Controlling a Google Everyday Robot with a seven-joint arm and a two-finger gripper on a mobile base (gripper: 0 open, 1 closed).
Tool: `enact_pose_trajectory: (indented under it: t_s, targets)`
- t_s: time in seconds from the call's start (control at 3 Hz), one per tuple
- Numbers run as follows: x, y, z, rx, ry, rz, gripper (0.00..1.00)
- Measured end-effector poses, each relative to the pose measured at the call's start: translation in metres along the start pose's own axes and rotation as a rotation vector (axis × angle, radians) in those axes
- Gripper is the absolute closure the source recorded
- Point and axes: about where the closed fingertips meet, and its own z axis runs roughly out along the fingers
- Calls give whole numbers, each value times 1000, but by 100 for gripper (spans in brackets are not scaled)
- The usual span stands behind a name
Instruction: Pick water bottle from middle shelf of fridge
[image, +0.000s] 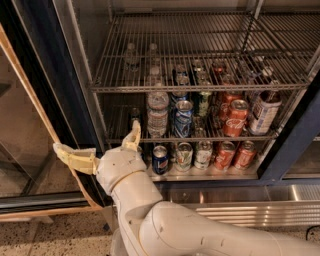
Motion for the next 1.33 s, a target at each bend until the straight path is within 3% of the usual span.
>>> enact_pose_trajectory:
  t_s: [0.33,0.67,1.0,1.33]
  targets:
    - [9,-14,-4,55,27,-12,0]
    - [12,-20,-7,83,13,17,19]
    - [12,-20,-7,83,13,17,32]
    - [12,-20,-7,83,13,17,14]
